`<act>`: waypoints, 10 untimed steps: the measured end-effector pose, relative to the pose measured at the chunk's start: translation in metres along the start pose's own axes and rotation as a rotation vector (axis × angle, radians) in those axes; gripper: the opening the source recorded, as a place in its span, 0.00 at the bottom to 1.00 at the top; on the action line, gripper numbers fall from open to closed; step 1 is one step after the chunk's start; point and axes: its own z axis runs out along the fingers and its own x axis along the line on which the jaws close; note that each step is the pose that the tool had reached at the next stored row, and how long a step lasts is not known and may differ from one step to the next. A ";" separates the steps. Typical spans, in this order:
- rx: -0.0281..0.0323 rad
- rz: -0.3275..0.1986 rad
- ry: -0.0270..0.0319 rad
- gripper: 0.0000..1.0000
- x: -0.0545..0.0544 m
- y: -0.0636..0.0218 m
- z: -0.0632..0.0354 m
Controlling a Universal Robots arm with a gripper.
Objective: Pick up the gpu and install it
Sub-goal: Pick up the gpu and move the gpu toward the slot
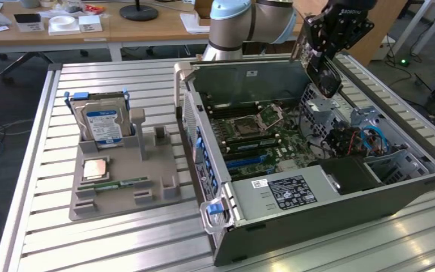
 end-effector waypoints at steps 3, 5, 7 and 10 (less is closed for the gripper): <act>-0.0001 0.000 0.0000 0.26 0.000 0.0000 0.0000; -0.0003 0.000 -0.0001 0.26 0.000 -0.0001 0.0009; -0.0002 0.000 -0.0001 0.26 0.000 -0.0003 0.0041; -0.0001 0.000 0.0000 0.26 0.000 -0.0005 0.0084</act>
